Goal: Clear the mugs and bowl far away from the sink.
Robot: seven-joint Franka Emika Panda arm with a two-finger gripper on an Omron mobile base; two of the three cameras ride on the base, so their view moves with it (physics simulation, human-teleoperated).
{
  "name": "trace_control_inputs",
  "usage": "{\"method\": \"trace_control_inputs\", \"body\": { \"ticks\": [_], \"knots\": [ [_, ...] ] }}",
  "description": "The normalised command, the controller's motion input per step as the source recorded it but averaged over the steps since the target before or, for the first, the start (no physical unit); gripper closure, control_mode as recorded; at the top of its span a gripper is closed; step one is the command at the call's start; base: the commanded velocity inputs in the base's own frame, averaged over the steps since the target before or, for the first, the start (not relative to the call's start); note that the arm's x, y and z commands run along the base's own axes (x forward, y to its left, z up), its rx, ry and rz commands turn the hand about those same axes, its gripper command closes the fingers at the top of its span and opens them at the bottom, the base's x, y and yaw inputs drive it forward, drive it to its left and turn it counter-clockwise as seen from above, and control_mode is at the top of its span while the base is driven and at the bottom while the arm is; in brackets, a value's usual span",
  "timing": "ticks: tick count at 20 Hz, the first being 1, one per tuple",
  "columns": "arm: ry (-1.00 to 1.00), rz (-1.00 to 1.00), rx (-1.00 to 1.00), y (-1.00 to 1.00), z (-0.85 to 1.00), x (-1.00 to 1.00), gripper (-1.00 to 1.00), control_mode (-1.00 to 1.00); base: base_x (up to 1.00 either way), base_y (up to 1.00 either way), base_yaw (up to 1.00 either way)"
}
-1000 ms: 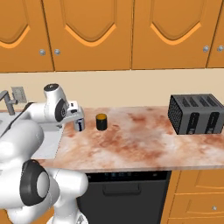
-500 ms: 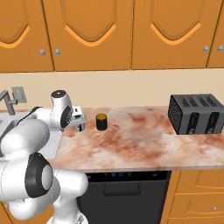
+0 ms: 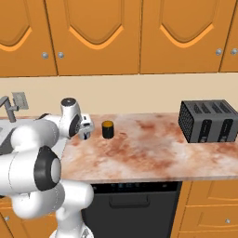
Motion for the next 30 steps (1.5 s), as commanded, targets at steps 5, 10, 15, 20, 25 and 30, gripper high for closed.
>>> {"method": "trace_control_inputs", "body": {
  "ticks": [5,10,15,20,25,30],
  "knots": [
    [0.0,0.01,0.02,0.0,-0.02,0.19,-1.0,-1.0,0.0,0.0,0.0],
    [0.0,0.01,0.02,0.0,-0.12,0.17,-1.0,-1.0,0.0,0.0,0.0],
    [0.0,0.01,0.02,0.0,-0.15,0.15,-1.0,-1.0,0.0,0.0,0.0],
    [0.0,0.02,0.03,0.0,-0.15,0.14,-1.0,-1.0,0.0,0.0,0.0],
    [0.0,0.02,0.03,0.0,-0.17,0.08,-1.0,-1.0,0.0,0.0,0.0],
    [0.0,0.01,0.03,0.0,-0.13,0.17,-1.0,-1.0,0.0,0.0,0.0]
  ]
}}
